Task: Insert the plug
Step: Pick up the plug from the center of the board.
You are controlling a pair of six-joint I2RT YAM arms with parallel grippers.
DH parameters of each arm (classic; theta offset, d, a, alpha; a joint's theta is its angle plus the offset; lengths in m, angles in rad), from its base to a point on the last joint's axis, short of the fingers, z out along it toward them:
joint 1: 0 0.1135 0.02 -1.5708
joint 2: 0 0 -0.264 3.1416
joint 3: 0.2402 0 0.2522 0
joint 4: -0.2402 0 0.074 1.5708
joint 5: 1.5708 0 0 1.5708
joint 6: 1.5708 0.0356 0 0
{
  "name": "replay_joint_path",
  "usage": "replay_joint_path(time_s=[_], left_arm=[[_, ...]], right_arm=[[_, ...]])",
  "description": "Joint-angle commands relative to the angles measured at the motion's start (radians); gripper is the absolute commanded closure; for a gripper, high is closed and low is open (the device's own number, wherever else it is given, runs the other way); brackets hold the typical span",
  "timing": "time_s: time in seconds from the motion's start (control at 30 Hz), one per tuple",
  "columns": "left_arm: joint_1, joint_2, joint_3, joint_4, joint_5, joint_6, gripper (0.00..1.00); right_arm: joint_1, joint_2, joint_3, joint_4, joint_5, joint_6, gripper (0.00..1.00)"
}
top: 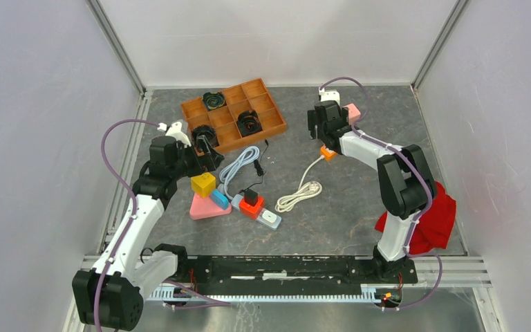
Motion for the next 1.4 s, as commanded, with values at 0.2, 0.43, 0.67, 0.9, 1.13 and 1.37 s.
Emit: replay_joint_path(time_s=[0.2,0.43,0.67,0.9,1.13,1.37], left_arm=[[-0.002,-0.015,0.006,0.007,-0.016,0.07,0.02],[0.0,-0.026,0.002,0.013,0.029,0.074,0.02],[0.003,-0.021,0.001,0.015,0.029,0.07,0.02],[0.003,-0.025,-0.006,0.02,-0.007,0.042,0.03],[0.003,0.006,0.02,0.073,0.103,-0.044,0.04],[0.002,0.026,0.031,0.331,0.307,-0.242,0.05]], right_arm=[[-0.038,0.072,0.07,0.05,-0.05,0.047,0.16],[-0.043,0.136,0.127,0.043,-0.052,0.106,0.18],[-0.045,0.151,0.123,0.044,-0.04,0.106,0.4],[-0.045,0.063,0.048,0.102,-0.096,0.009,0.61],[-0.044,-0.181,-0.175,0.261,-0.268,-0.111,0.66],[-0.045,-0.361,-0.305,0.357,-0.548,-0.13,0.67]])
